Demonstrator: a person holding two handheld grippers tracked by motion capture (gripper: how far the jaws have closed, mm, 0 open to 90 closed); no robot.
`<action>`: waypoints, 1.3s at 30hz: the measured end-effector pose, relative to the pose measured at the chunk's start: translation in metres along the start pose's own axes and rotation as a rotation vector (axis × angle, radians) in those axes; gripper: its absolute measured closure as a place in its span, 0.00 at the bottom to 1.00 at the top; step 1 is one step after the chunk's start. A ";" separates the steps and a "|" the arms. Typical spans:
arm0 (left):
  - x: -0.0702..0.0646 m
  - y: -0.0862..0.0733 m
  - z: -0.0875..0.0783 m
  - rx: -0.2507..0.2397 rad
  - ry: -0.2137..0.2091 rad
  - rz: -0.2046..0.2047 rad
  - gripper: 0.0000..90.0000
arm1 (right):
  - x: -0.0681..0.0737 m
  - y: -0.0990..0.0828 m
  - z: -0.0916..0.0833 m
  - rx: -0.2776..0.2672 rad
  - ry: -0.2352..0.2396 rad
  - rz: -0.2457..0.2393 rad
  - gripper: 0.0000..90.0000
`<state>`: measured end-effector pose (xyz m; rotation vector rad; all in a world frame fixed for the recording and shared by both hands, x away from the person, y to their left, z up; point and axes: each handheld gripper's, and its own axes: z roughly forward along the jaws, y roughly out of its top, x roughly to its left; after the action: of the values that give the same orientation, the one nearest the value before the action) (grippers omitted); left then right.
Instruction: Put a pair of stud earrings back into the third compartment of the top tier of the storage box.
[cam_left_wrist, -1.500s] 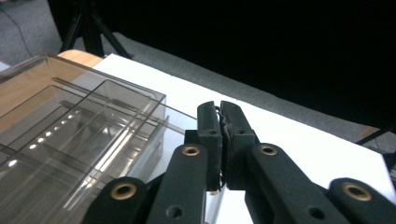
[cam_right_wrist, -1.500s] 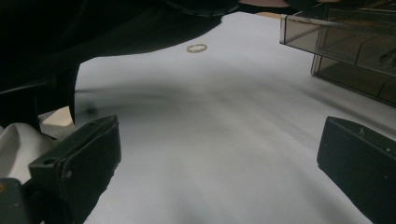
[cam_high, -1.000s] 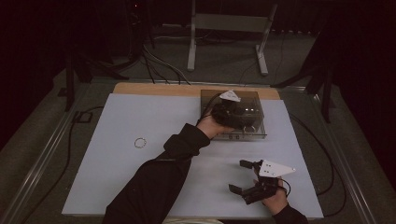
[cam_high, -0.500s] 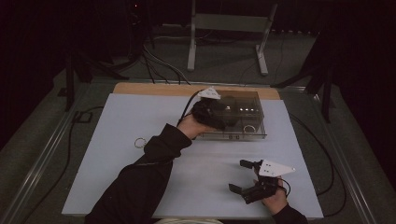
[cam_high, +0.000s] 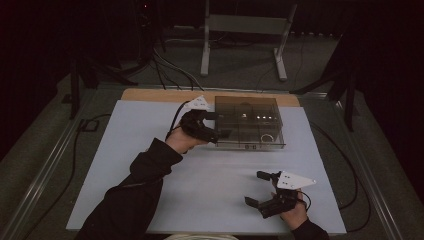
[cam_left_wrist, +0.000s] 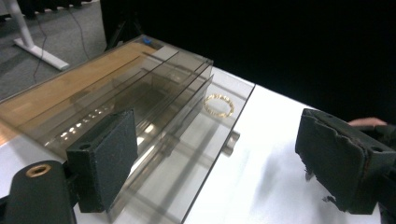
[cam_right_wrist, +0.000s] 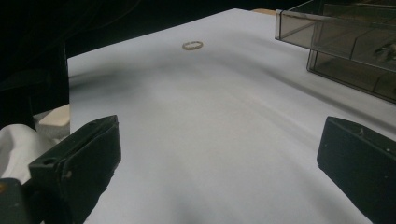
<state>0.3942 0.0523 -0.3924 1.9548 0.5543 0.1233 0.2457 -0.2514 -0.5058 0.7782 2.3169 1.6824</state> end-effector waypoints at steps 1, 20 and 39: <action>0.001 -0.002 -0.003 -0.002 -0.001 -0.004 0.16 | 0.000 0.000 0.000 0.001 -0.001 0.000 0.00; 0.020 -0.061 -0.066 -0.004 0.105 -0.057 0.18 | 0.000 0.000 0.001 0.004 -0.004 0.001 0.00; 0.055 -0.149 -0.120 0.042 0.280 -0.176 0.36 | 0.001 0.000 0.004 0.017 -0.005 -0.006 0.00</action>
<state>0.3553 0.2272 -0.4793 1.9320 0.9160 0.2785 0.2467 -0.2478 -0.5066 0.7773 2.3309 1.6587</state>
